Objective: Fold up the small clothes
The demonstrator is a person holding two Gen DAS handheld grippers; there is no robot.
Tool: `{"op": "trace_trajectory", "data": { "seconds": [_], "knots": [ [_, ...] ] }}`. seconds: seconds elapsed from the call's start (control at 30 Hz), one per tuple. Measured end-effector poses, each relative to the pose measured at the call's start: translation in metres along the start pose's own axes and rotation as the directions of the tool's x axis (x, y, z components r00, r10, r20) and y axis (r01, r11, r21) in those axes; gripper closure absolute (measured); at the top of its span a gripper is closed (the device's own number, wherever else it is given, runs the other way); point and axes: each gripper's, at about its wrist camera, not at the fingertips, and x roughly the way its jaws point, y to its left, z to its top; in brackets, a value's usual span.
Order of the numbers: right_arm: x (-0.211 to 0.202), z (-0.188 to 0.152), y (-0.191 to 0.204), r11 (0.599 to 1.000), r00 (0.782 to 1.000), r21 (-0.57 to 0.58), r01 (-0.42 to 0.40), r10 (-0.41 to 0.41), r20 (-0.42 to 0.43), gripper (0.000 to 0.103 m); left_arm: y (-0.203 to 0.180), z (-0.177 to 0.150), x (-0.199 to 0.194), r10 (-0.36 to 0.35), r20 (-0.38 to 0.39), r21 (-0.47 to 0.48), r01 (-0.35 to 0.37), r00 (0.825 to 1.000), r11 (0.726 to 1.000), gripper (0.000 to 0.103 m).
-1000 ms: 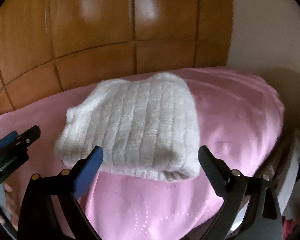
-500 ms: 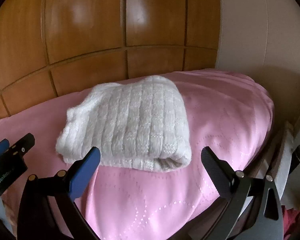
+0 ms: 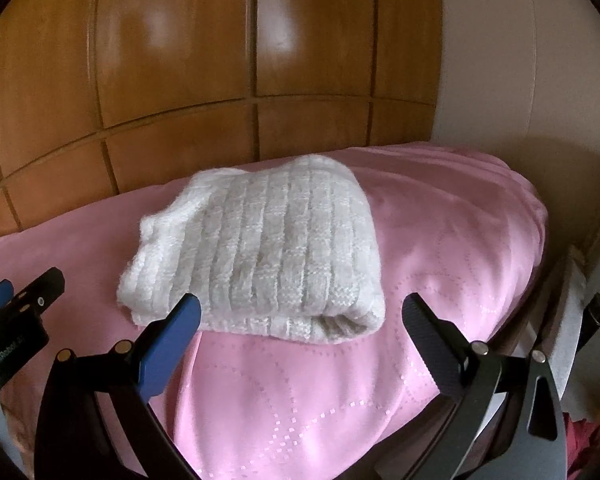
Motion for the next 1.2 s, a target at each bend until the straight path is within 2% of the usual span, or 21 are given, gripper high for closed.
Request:
{"op": "trace_trajectory", "data": {
  "seconds": [0.13, 0.67, 0.93, 1.07, 1.2],
  "knots": [
    [-0.001, 0.0, 0.001, 1.0, 1.0, -0.001, -0.001, 0.001, 0.003, 0.002, 0.0, 0.0, -0.003, 0.0, 0.003, -0.003, 0.0, 1.0, 1.0, 0.01],
    [0.006, -0.001, 0.001, 1.0, 1.0, -0.015, -0.022, 0.022, -0.019, 0.002, 0.002, 0.001, -0.009, -0.012, 0.03, -0.026, 0.013, 0.999, 1.0, 0.01],
    [0.007, 0.002, -0.005, 0.999, 0.999, -0.002, -0.051, 0.051, -0.017, 0.002, 0.001, 0.0, -0.005, 0.015, 0.025, -0.001, -0.014, 1.0, 1.0, 0.01],
    [0.004, 0.021, -0.027, 0.995, 0.997, 0.057, -0.081, 0.08, 0.024, 0.002, 0.004, -0.003, 0.003, 0.037, -0.013, -0.02, -0.037, 0.999, 0.999, 0.01],
    [0.033, 0.052, -0.073, 0.988, 0.999, 0.151, -0.037, 0.036, 0.011, 0.002, 0.008, -0.007, 0.014, 0.063, -0.04, -0.014, -0.063, 0.997, 0.998, 0.01]
  ]
}}
